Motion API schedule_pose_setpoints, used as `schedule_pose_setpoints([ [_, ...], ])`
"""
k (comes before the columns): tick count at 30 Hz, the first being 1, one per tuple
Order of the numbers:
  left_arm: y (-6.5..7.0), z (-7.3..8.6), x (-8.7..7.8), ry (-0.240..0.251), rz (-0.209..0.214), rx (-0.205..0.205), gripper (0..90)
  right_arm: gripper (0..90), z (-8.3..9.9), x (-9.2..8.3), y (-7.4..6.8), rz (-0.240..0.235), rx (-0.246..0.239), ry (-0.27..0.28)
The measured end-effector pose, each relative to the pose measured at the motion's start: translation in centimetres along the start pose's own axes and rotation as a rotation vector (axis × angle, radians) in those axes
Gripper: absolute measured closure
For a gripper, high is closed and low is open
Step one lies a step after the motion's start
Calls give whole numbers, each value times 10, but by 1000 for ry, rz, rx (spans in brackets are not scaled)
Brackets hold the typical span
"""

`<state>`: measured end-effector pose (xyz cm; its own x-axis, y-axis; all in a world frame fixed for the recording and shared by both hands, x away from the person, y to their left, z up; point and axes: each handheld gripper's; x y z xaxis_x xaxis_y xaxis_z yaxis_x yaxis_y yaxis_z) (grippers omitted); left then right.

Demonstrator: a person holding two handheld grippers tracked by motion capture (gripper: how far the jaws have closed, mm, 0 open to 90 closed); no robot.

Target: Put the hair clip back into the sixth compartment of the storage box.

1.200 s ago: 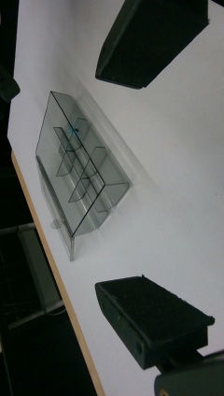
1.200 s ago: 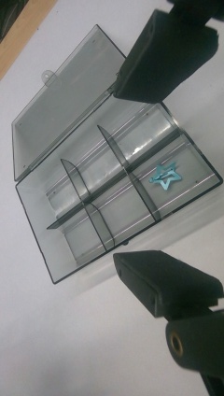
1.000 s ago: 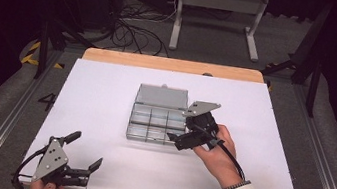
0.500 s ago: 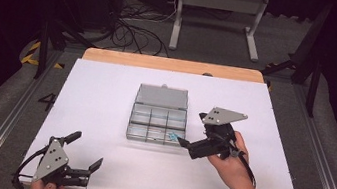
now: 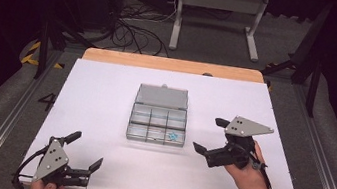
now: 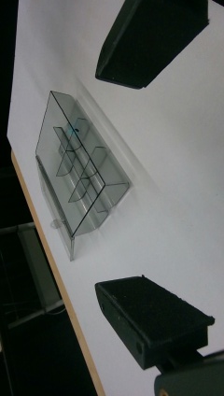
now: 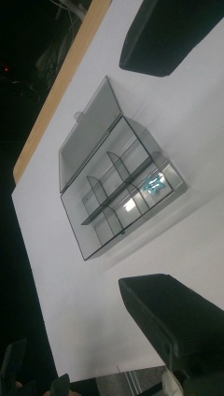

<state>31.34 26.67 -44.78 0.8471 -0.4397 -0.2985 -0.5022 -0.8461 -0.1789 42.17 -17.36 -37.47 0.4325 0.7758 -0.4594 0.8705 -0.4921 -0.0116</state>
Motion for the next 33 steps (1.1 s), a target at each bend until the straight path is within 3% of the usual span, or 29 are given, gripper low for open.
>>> schedule_pose_setpoints([
  [22, 1, 0, 0, 4, -1, -8, 29, 2, 61, -36, 11, 45, 100, 71],
  [30, 0, 0, -1, 6, -9, -1, 29, 2, 86, -39, 16, 78, 124, 48],
  [33, 0, 0, -1, 8, -9, -1, 29, 2, 95, -39, 18, 64, 147, 48],
])
Point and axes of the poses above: each handheld gripper's, and its own axes: x roughly forward along the jaws, z roughly out of its underside, y roughly to its right, and after that the axes turned 6 degrees about -z, right-handed
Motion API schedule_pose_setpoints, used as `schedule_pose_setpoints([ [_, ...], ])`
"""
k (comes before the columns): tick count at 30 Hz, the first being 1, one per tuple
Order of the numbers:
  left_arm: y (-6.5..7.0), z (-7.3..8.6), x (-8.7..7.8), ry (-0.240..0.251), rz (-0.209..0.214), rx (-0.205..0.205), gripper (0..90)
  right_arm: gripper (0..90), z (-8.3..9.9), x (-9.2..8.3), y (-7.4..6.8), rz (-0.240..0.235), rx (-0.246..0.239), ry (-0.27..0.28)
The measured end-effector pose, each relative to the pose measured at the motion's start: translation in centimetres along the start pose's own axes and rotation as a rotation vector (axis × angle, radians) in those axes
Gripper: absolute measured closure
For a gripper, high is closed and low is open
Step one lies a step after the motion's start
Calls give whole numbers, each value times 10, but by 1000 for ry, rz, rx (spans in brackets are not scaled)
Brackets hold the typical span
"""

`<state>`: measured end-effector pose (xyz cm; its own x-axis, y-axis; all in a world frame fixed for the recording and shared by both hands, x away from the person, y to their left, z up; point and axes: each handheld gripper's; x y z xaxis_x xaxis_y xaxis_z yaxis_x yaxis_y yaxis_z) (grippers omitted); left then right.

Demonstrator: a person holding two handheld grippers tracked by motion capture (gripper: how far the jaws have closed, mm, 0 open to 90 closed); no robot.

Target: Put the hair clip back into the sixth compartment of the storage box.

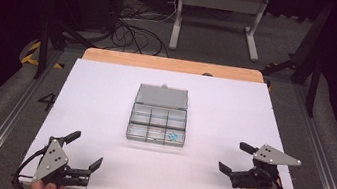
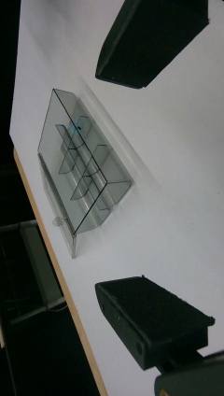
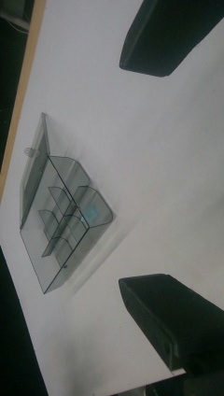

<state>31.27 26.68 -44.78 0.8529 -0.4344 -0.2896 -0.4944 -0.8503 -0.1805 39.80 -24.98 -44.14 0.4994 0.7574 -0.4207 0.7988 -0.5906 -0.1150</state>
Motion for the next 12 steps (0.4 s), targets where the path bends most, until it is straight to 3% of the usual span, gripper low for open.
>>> schedule_pose_setpoints([
  [5, 0, 0, 0, 5, 2, 0, 28, 1, 12, 4, 2, -15, 32, -8],
  [12, 0, 0, -1, 6, 3, 2, 28, 1, 19, 9, 1, 22, 35, -36],
])
Point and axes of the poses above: each handheld gripper's, and its own axes: x roughly forward along the jaws, z roughly out of its underside, y roughly to its right, and after that the axes turned 6 degrees about -z, right-handed
